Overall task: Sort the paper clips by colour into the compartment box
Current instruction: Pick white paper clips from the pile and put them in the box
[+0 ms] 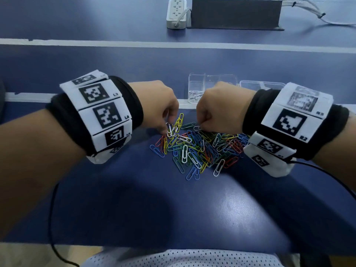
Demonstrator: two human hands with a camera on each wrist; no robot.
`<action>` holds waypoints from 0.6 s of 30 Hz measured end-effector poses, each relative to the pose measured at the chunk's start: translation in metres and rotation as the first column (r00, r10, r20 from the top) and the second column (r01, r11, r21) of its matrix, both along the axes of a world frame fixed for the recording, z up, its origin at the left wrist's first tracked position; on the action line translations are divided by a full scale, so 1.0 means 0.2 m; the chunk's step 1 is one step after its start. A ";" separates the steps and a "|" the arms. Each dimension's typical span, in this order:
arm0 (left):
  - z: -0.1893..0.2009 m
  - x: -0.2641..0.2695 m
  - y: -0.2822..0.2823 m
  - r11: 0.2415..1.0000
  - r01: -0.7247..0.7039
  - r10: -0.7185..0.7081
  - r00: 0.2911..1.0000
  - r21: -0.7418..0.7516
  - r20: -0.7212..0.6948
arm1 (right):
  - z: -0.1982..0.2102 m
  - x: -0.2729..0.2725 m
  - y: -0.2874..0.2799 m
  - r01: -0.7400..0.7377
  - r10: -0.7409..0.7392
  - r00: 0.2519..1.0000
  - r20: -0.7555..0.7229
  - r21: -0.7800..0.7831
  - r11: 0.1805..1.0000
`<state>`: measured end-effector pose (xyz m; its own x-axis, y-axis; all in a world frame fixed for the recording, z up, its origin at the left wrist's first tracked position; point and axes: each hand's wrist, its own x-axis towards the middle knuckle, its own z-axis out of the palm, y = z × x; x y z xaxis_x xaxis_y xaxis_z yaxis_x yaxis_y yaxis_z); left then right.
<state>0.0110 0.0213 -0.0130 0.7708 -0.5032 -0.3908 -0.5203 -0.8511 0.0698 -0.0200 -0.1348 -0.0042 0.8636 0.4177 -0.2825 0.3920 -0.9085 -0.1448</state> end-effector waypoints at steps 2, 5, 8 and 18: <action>-0.01 0.00 0.00 1.000 0.014 -0.015 1.000 0.009 0.015 | 0.00 0.01 -0.01 0.012 -0.012 1.000 -0.008 -0.012 1.000; -0.01 -0.01 0.01 1.000 0.024 -0.024 0.999 0.009 0.021 | 0.01 0.02 -0.03 0.052 -0.052 0.998 -0.024 0.001 0.999; -0.01 -0.02 0.04 0.999 0.006 -0.006 1.000 -0.032 0.001 | 0.03 0.02 -0.04 0.092 -0.090 0.995 -0.031 0.050 0.995; 0.01 -0.09 0.07 0.997 -0.022 0.022 1.000 -0.079 -0.008 | 0.05 -0.02 0.02 0.089 -0.073 0.992 -0.100 0.163 0.983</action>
